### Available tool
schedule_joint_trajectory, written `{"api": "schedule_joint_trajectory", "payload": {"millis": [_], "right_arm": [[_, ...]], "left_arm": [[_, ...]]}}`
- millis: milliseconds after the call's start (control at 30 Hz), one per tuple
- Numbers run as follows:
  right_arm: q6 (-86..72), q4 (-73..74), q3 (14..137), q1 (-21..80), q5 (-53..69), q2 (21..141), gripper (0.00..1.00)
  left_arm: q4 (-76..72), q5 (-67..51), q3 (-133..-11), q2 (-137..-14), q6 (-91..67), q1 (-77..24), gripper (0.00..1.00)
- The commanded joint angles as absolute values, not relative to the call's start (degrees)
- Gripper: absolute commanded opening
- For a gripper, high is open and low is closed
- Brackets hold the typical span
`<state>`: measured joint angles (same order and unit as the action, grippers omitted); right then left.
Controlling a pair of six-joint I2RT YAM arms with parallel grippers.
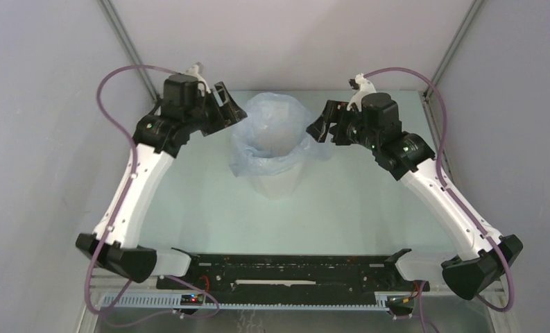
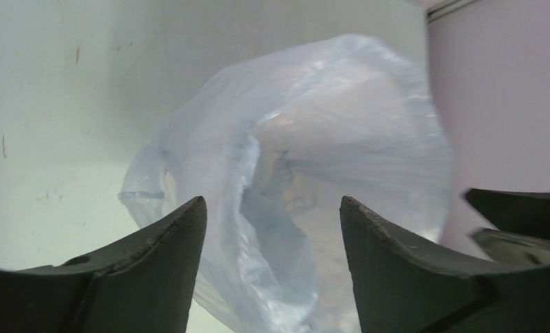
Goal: Put the trash bags into the trash bin
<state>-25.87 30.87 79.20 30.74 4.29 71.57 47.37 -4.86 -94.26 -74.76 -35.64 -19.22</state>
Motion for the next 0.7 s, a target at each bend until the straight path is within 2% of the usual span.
{"api": "schedule_joint_trajectory", "payload": {"millis": [0, 200, 400, 500, 567, 667], "right_arm": [[-26.7, 28.5, 83.3, 29.6, 8.8, 74.0, 0.85], [-28.6, 27.3, 80.2, 28.9, 11.1, 78.0, 0.63], [-30.4, 26.1, 79.9, 28.7, 13.1, 79.3, 0.5], [-31.2, 26.5, 80.0, 28.7, 12.6, 79.3, 0.51], [-31.4, 27.9, 80.9, 28.7, 12.0, 79.2, 0.56], [-30.1, 31.4, 83.9, 29.1, 10.4, 79.1, 0.66]], "left_arm": [[50.9, -3.9, -93.5, -78.0, -32.3, -19.0, 0.72], [51.1, -5.1, -90.6, -80.3, -30.5, -19.0, 0.56], [52.3, -5.7, -90.0, -81.4, -30.2, -19.0, 0.51], [53.3, -5.9, -90.6, -81.7, -30.1, -19.0, 0.53], [55.0, -5.5, -92.3, -82.2, -29.9, -19.0, 0.56], [56.6, -5.3, -95.4, -81.3, -30.0, -19.0, 0.74]]}}
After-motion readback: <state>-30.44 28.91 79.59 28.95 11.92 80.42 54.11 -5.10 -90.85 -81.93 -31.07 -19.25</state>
